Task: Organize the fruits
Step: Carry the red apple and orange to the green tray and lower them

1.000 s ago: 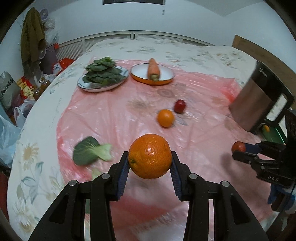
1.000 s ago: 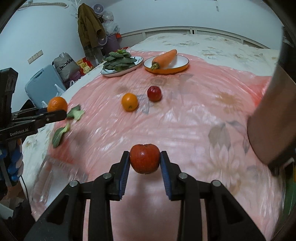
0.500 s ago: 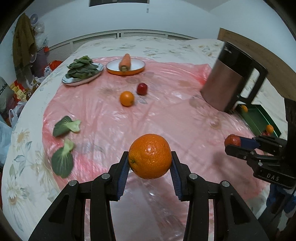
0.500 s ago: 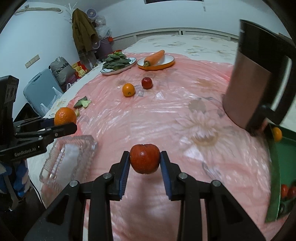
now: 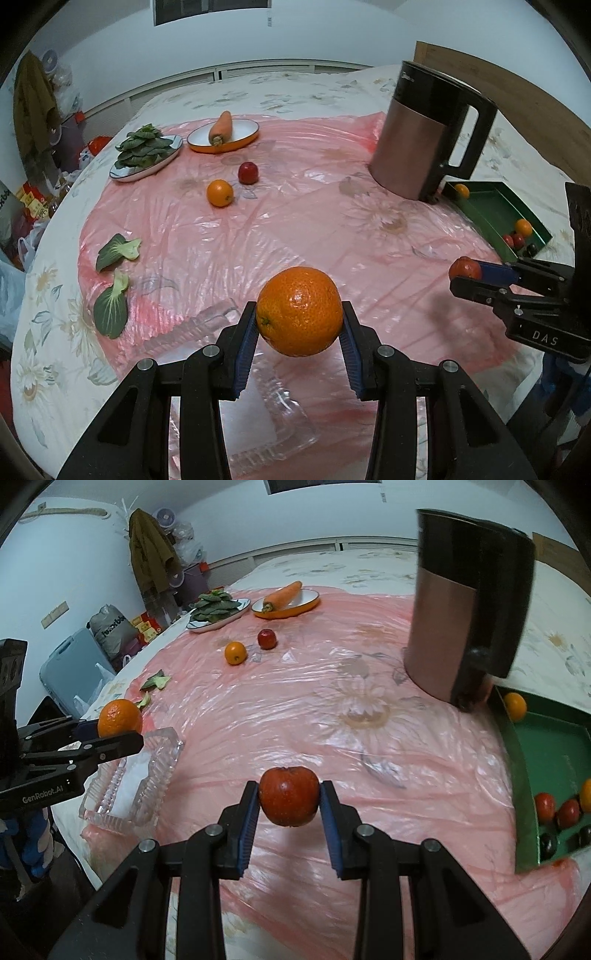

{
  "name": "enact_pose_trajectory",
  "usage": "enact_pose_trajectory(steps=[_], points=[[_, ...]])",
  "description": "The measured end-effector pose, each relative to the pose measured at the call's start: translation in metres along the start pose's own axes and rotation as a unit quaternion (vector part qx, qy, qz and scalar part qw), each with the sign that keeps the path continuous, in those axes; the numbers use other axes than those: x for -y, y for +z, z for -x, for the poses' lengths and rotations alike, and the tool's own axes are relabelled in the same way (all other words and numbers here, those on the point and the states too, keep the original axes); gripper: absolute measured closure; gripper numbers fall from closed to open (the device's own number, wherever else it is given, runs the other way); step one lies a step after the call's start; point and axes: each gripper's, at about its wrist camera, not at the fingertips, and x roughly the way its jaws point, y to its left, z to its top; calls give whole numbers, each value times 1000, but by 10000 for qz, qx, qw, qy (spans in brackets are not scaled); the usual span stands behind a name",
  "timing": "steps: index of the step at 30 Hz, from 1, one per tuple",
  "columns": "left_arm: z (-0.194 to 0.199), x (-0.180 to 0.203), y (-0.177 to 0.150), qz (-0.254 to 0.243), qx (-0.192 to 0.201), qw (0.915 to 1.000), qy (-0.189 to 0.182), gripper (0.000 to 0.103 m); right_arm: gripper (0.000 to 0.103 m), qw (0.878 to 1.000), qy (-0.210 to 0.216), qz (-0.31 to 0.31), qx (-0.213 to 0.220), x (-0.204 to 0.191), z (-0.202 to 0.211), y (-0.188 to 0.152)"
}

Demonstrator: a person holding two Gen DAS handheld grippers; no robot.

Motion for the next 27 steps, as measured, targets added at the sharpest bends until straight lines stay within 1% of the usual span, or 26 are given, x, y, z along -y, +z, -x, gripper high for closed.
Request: enact_pose_trajectory(steps=[11, 17, 21, 27], points=[[-8, 38, 4, -307, -135, 9994, 2, 66, 72, 9996, -97, -223, 157, 33, 20, -13], [-16, 70, 8, -558, -233, 9981, -65, 66, 72, 9987, -184, -361, 307, 56, 33, -19], [-25, 96, 13, -750, -297, 9966, -188, 66, 72, 9973, -309, -506, 441, 80, 46, -23], [-39, 141, 25, -1019, -383, 9928, -506, 66, 72, 9925, -673, -740, 705, 126, 71, -25]])
